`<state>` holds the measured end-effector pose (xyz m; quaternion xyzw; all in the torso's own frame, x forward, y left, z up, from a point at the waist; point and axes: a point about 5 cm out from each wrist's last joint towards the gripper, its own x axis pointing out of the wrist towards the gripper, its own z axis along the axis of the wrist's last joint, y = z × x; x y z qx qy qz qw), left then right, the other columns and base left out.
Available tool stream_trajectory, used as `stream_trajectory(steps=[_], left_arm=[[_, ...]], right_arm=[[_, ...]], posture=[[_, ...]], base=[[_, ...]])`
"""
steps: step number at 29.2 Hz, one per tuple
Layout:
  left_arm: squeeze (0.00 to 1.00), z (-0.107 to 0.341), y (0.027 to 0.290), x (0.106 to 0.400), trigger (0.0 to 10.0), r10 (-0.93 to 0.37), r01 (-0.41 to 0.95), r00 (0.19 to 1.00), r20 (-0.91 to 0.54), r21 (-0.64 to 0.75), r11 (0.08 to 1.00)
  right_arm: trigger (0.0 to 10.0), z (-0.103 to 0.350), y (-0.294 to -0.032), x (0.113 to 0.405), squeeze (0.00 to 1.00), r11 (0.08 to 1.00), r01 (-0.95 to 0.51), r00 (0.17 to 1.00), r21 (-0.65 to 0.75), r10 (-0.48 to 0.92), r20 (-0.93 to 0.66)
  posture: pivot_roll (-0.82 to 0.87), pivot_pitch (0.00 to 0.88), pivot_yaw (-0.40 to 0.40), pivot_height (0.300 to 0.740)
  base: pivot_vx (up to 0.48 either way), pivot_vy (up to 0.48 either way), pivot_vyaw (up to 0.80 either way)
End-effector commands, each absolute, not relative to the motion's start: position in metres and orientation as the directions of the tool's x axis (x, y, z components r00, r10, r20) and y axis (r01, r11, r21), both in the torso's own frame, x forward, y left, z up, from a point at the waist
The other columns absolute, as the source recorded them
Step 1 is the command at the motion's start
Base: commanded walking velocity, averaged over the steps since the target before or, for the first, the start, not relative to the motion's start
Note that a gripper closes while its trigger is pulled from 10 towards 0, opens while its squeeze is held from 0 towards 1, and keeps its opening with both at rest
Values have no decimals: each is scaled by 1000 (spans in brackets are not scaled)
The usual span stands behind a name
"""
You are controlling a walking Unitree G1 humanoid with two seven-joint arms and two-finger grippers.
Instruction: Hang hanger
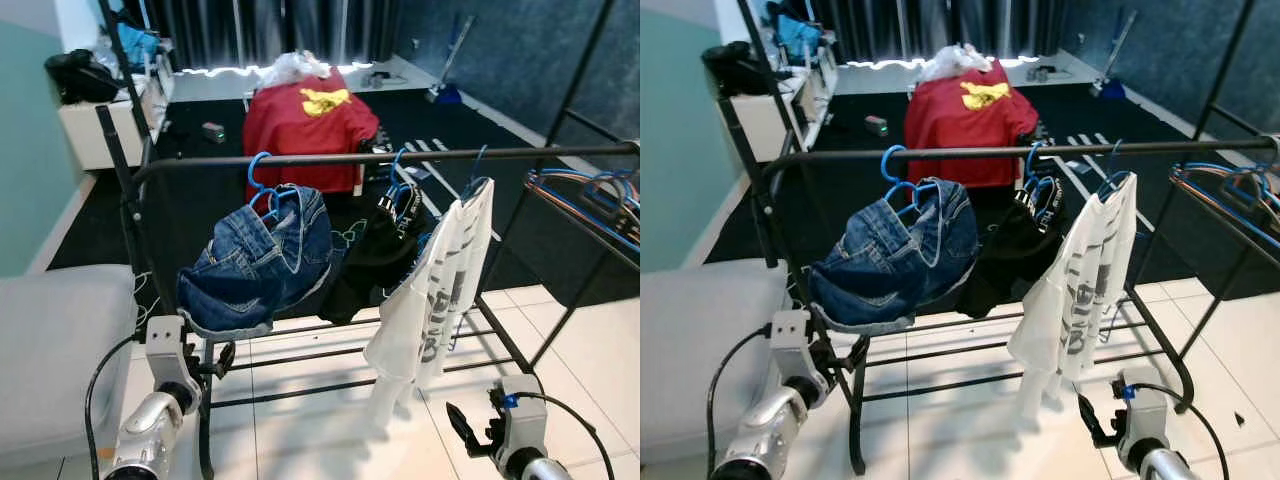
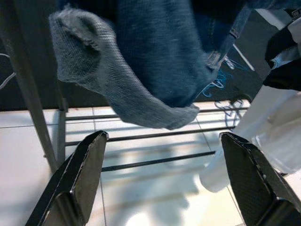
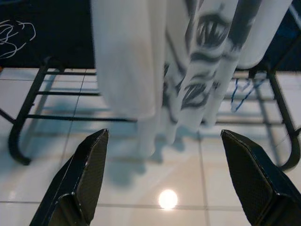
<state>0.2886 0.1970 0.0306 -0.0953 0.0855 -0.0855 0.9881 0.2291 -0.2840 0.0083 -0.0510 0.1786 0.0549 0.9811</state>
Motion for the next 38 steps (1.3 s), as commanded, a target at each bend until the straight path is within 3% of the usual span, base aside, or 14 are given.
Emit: stream_trajectory(steps=[1,3,7,10,11,15,19,24,28,31,32,34,36,38], left_arm=[[0,35,196,290,10000,-214,188,967,-136,-181,965],[0,54,206,297,10000,-251,239,966,-69,-152,959],[0,159,229,321,10000,-430,446,872,235,-18,895],[0,159,229,321,10000,-430,446,872,235,-18,895],[0,181,226,325,10000,-460,478,840,289,8,878],[0,197,223,327,10000,-472,490,818,327,32,871],[0,211,178,325,10000,-613,620,714,337,101,778],[0,197,157,321,10000,-684,659,683,257,189,728],[0,187,152,334,10000,-626,565,758,182,296,770],[0,194,169,358,10000,-421,346,895,146,368,863],[0,194,169,358,10000,-421,346,895,146,368,863],[0,203,185,367,10000,-289,218,943,168,346,913],[0,203,185,367,10000,-289,218,943,168,346,913],[0,208,196,371,10000,-209,141,960,186,322,936]], right_arm=[[10000,8,-284,228,0,987,-138,925,-79,100,-366],[10000,12,-285,229,0,986,-139,929,-93,98,-356],[10000,19,-289,230,0,985,-129,938,-116,84,-335],[10000,19,-289,230,0,985,-129,938,-116,84,-335],[10000,19,-290,229,0,985,-129,937,-118,82,-339],[10000,19,-291,229,0,985,-128,936,-119,80,-342],[10000,19,-291,228,0,985,-128,934,-119,80,-348],[10000,22,-289,229,0,984,-130,936,-120,81,-342],[10000,31,-286,236,0,981,-140,947,-137,92,-308],[10000,41,-286,243,0,976,-147,957,-158,100,-274],[10000,41,-286,243,0,976,-147,957,-158,100,-274],[10000,43,-286,244,0,975,-151,958,-164,103,-268],[10000,43,-286,244,0,975,-151,958,-164,103,-268],[10000,43,-286,243,0,974,-153,957,-167,104,-270]], posture=[[162,0,-15,740],[161,0,-17,740],[160,0,-19,740],[160,0,-19,740],[159,0,-19,740],[157,0,-17,740],[148,0,-13,740],[143,0,-14,740],[140,0,-14,740],[131,0,-10,740],[131,0,-10,740],[126,0,-6,740],[126,0,-6,740],[125,0,-6,740]], base=[[0,0,0],[0,0,0],[0,0,0],[0,0,0],[0,0,0],[0,0,0],[0,-480,0],[0,-469,0],[0,0,0],[0,0,0],[0,0,0],[0,0,0],[0,0,0],[0,0,0]])
